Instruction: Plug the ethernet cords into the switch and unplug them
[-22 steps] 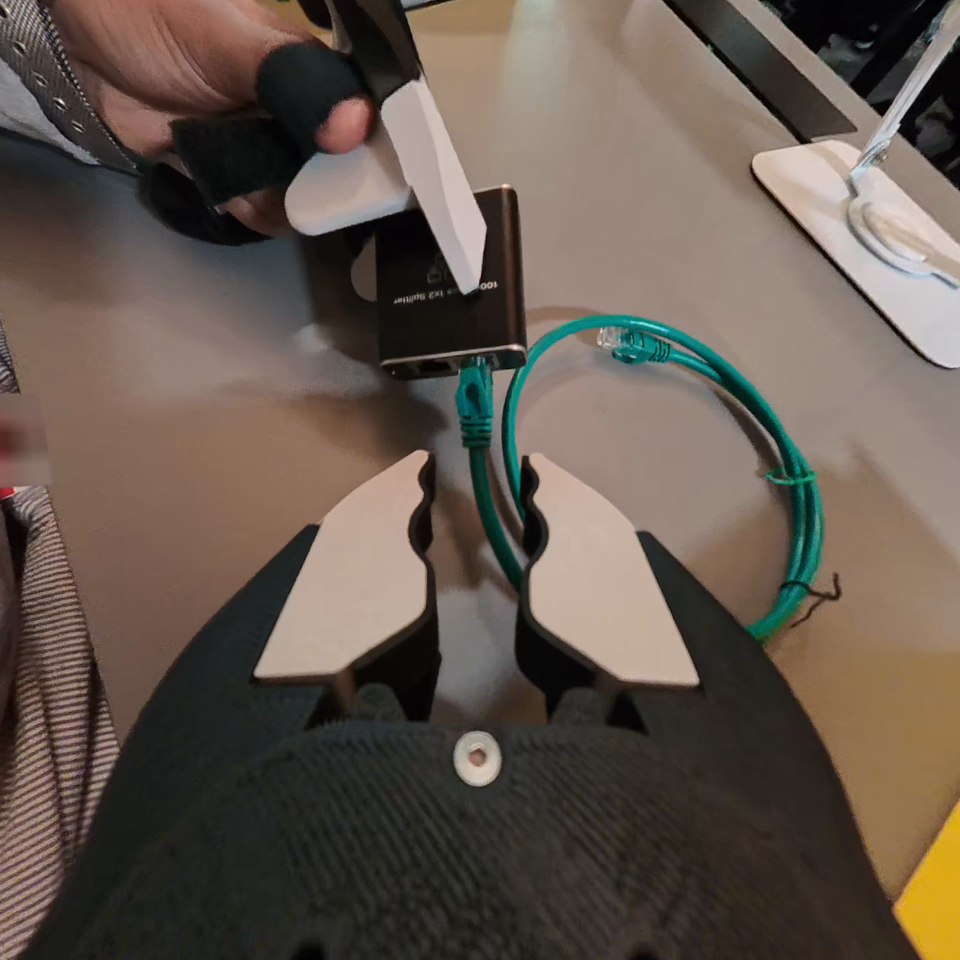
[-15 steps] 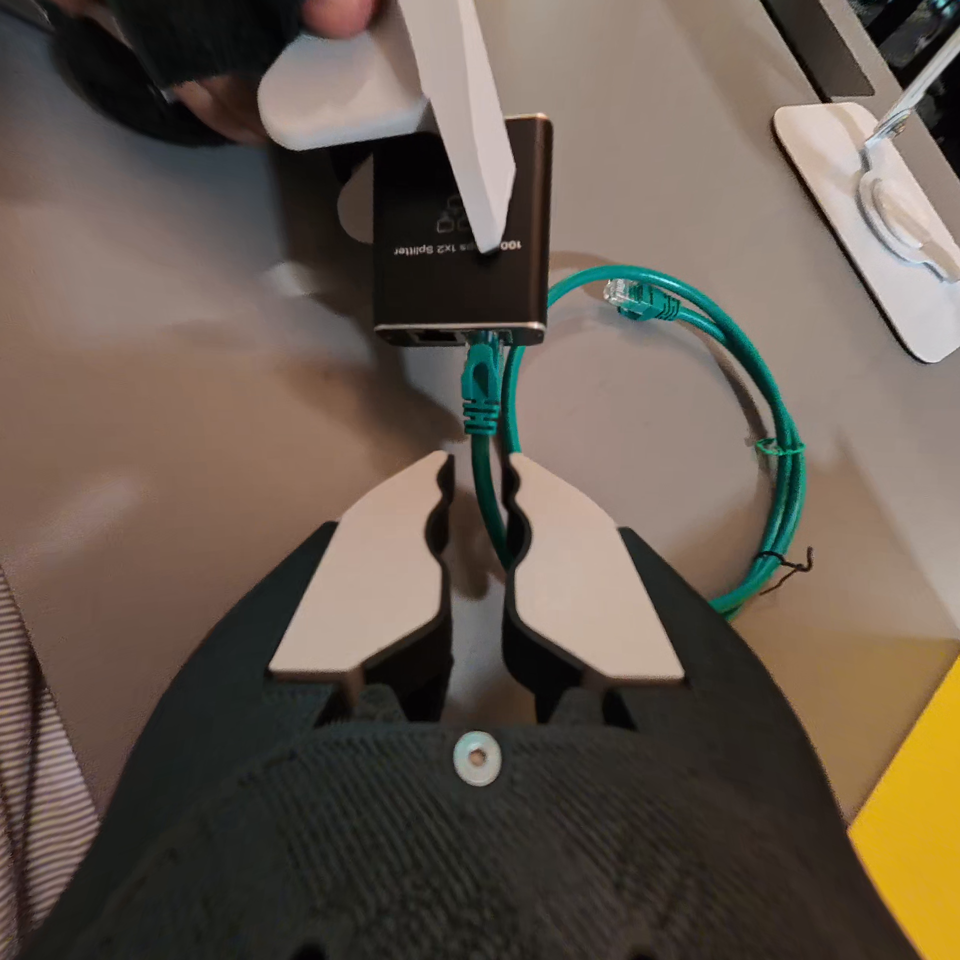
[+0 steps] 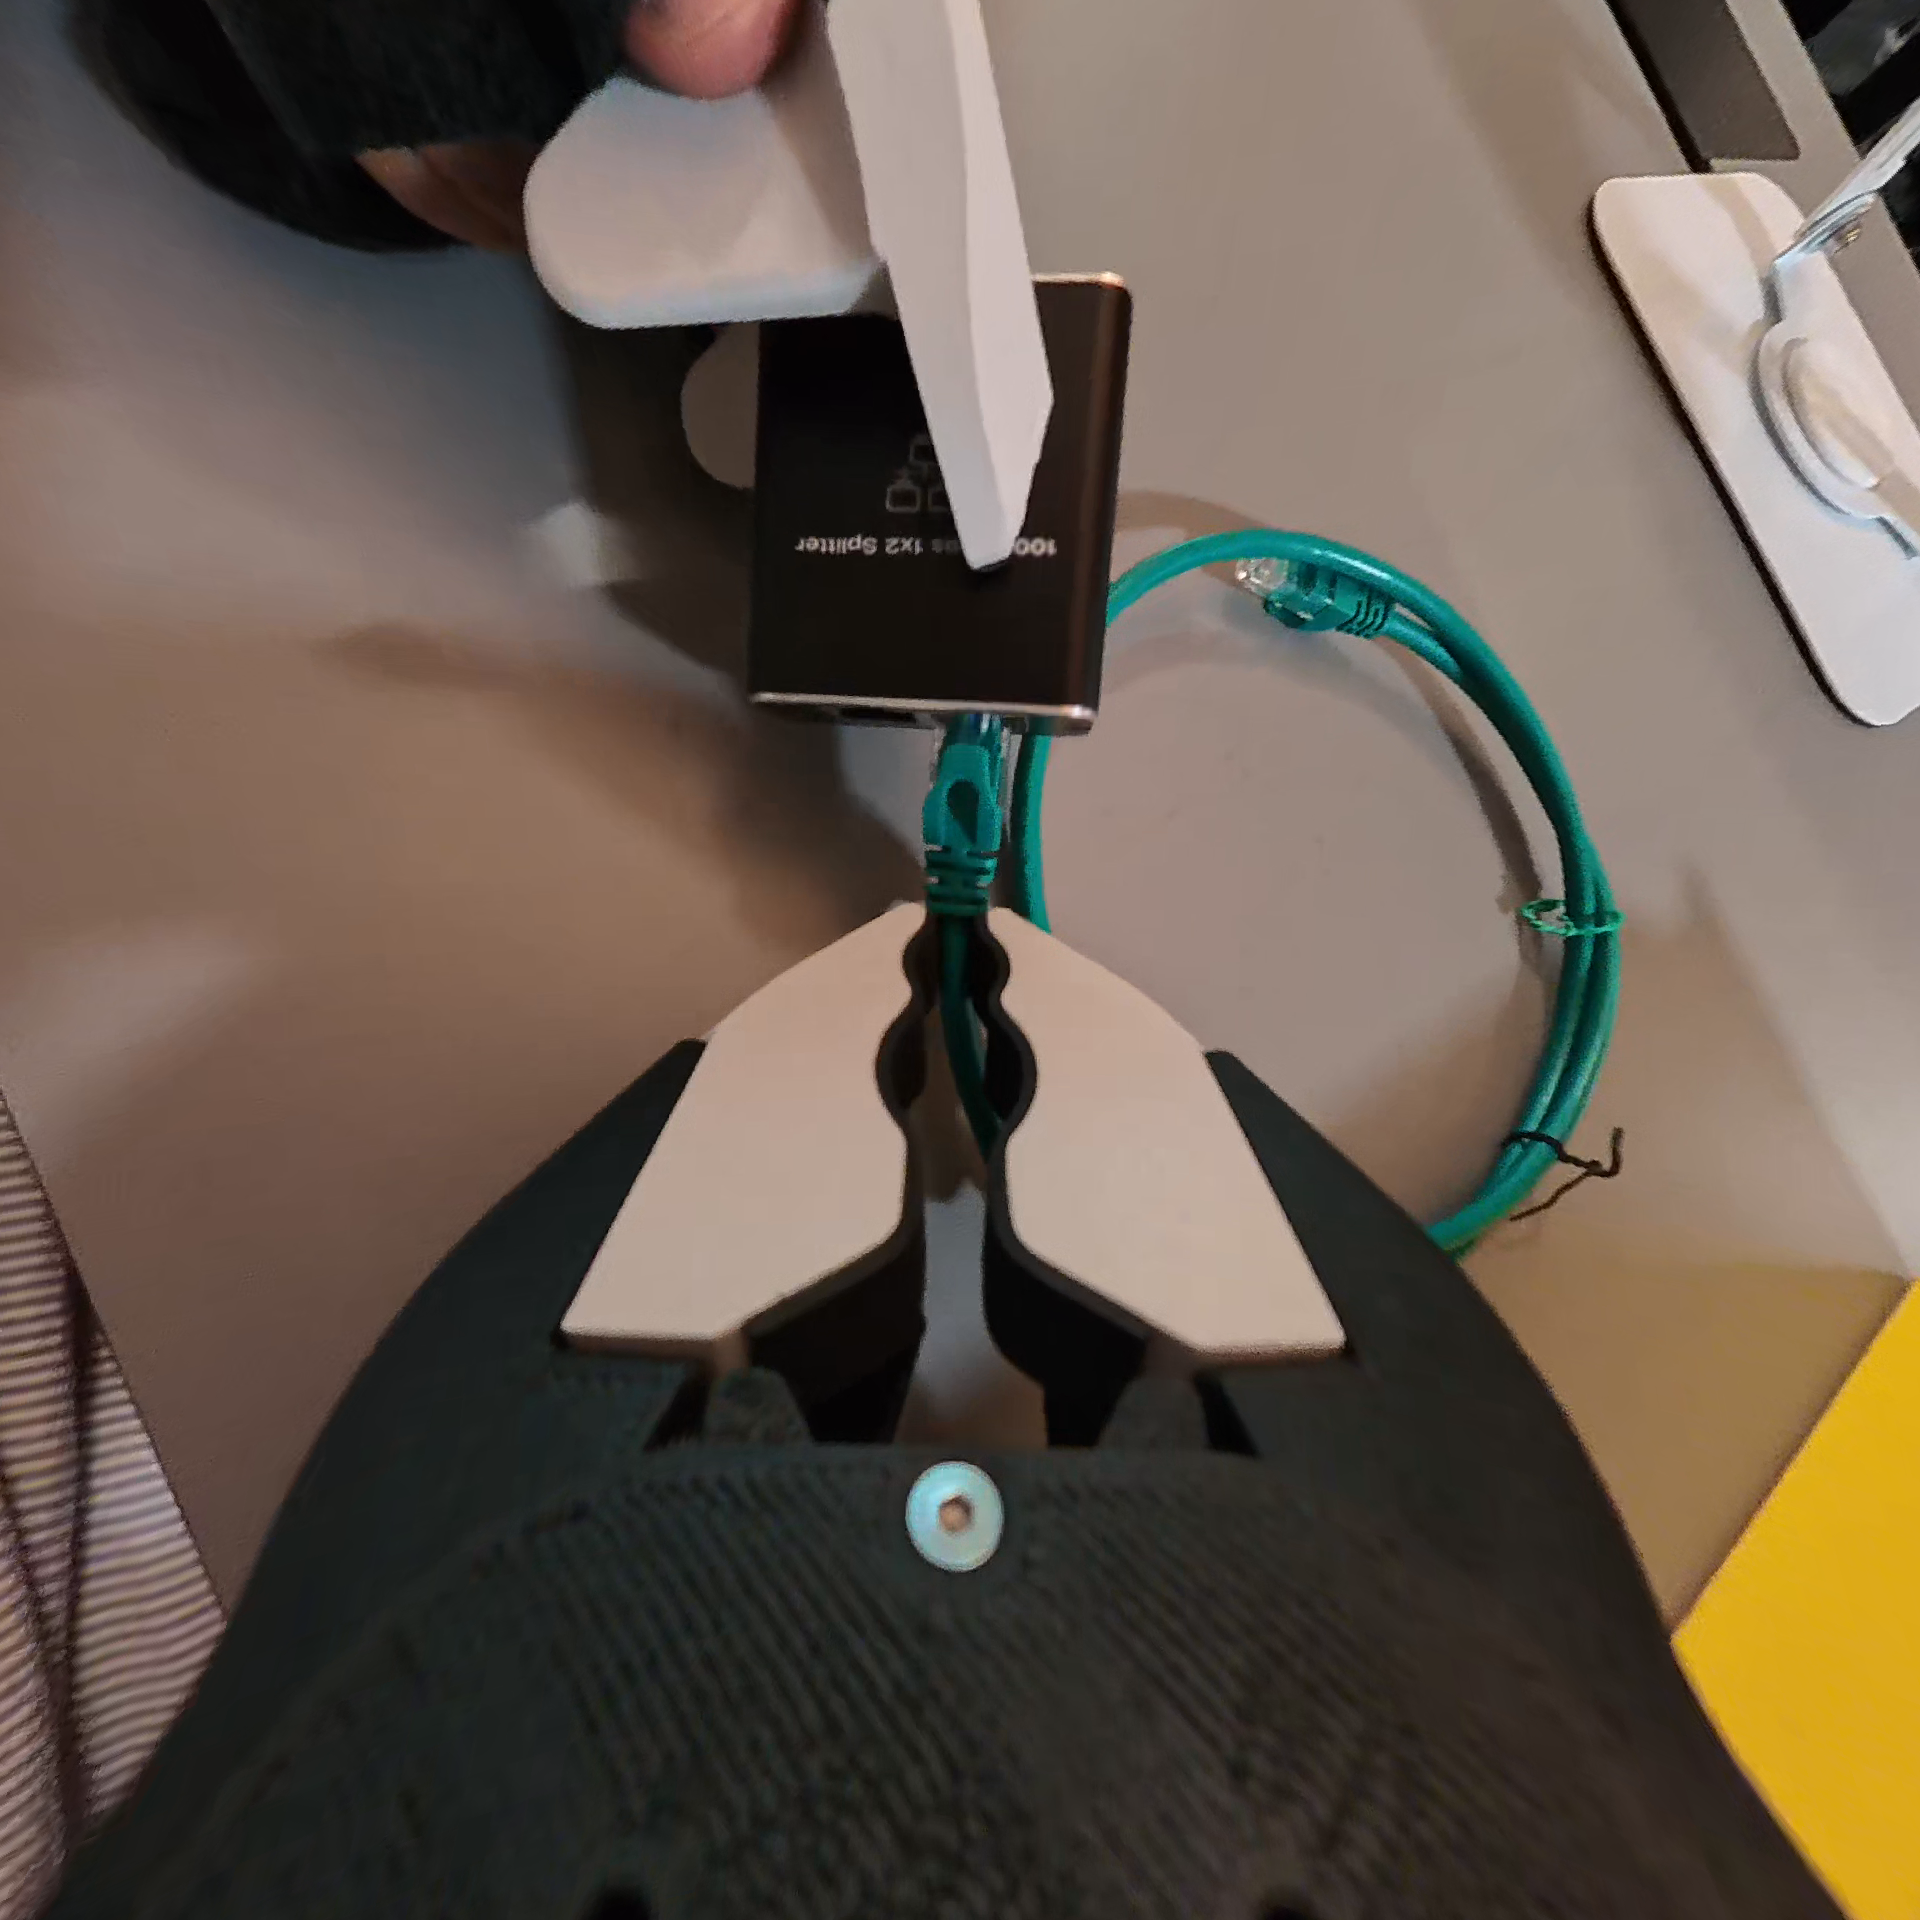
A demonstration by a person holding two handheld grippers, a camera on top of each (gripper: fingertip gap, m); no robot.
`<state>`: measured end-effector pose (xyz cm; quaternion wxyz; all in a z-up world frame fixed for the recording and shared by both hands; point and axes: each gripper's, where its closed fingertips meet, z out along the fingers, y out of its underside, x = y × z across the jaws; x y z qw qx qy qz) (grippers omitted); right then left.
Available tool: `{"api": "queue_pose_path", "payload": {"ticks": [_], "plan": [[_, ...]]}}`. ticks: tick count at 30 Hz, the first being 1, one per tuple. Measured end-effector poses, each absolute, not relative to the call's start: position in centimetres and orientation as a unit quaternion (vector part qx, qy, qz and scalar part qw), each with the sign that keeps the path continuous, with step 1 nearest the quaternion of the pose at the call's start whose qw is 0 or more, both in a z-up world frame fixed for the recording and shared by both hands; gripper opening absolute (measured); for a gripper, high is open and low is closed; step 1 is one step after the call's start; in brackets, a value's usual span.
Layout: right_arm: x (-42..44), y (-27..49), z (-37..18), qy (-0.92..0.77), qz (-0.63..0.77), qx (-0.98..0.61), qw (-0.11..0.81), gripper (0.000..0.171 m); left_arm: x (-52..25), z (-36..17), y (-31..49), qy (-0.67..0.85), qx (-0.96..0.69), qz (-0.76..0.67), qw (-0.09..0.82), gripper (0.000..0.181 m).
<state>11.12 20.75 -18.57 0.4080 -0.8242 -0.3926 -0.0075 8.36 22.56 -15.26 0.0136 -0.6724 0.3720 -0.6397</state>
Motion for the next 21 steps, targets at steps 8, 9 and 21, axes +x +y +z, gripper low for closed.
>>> {"api": "queue_pose_path", "payload": {"ticks": [8,9,21], "plan": [[11.07,20.83,-18.93,-0.389,0.0,-0.83,0.4,0.005,8.37,-15.59,22.55,0.373,-0.681,-0.631,0.007,0.024],[11.02,20.8,-18.92,-0.391,0.003,-0.829,0.401,0.005,8.36,-15.6,22.54,0.372,-0.681,-0.631,0.004,0.024],[10.49,20.61,-18.73,-0.407,0.004,-0.818,0.406,0.004,8.1,-15.68,22.19,0.384,-0.679,-0.626,0.002,0.025]]}}
